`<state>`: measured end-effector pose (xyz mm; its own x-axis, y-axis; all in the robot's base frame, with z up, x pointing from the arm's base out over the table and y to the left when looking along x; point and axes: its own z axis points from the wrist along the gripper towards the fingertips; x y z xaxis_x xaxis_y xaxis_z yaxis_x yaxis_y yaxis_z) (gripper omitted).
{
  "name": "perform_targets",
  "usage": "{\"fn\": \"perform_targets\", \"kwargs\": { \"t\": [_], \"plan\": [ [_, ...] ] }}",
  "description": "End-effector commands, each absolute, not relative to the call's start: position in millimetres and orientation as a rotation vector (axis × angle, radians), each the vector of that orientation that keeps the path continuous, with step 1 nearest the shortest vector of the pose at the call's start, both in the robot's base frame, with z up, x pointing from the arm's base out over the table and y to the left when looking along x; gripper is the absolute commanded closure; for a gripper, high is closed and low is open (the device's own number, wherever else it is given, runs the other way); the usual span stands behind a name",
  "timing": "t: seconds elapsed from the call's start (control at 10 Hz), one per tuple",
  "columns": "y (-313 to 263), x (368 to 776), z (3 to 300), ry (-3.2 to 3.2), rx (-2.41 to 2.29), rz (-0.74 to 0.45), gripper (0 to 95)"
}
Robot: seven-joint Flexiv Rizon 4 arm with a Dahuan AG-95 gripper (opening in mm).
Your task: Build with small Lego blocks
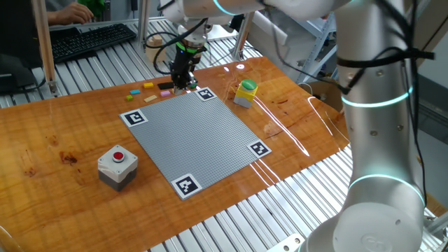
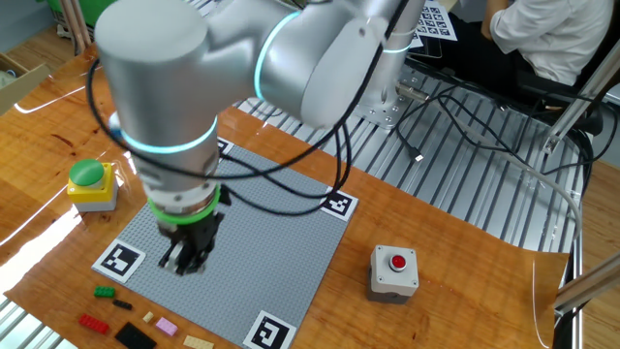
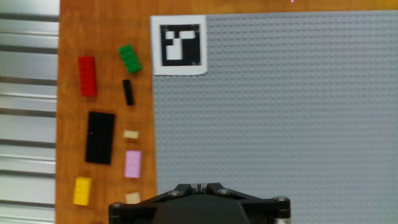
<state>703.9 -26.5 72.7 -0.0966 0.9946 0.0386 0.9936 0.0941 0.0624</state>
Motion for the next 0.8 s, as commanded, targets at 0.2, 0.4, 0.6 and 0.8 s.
{"fn": "perform_targets", "kwargs": {
  "t": [0.2,0.4,0.6,0.8],
  "plan": [
    [-28.0,716.5,70.0,2.319,2.092,0.122,95.0],
    [-30.1,728.0,64.9,2.328,2.078,0.131,95.0],
    [-32.6,738.7,61.8,2.336,2.070,0.138,95.0],
    [-36.2,750.6,59.8,2.346,2.066,0.151,95.0]
  ]
}}
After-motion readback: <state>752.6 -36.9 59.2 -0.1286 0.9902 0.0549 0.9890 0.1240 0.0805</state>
